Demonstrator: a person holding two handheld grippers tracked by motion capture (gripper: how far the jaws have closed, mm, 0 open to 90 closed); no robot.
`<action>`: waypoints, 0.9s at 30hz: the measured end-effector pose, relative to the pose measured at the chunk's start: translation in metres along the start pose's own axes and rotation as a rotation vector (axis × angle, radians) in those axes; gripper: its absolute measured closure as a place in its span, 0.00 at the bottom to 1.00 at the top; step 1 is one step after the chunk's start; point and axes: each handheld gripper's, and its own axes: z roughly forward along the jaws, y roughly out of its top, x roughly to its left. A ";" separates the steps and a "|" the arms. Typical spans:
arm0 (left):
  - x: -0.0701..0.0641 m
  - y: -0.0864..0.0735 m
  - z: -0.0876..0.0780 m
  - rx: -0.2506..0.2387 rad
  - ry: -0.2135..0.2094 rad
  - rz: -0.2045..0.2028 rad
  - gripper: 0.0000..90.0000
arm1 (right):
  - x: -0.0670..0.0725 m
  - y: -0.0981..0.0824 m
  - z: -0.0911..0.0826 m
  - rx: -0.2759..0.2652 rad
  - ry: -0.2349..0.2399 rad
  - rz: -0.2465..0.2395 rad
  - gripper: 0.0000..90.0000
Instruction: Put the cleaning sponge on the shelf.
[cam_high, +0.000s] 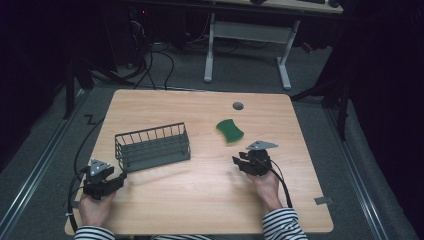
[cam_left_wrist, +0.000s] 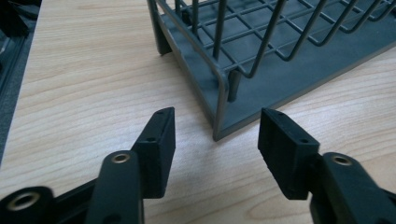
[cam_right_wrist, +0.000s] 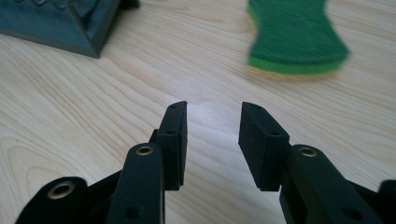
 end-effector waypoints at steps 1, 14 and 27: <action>-0.001 0.001 0.001 -0.001 -0.003 0.002 0.56 | 0.008 0.007 0.009 0.004 0.025 -0.009 0.70; -0.002 0.004 0.007 -0.013 -0.011 0.002 0.70 | 0.051 0.039 0.056 0.026 0.139 -0.068 0.72; -0.001 0.005 0.008 -0.021 -0.036 0.001 0.83 | 0.090 0.063 0.091 0.040 0.187 -0.127 0.78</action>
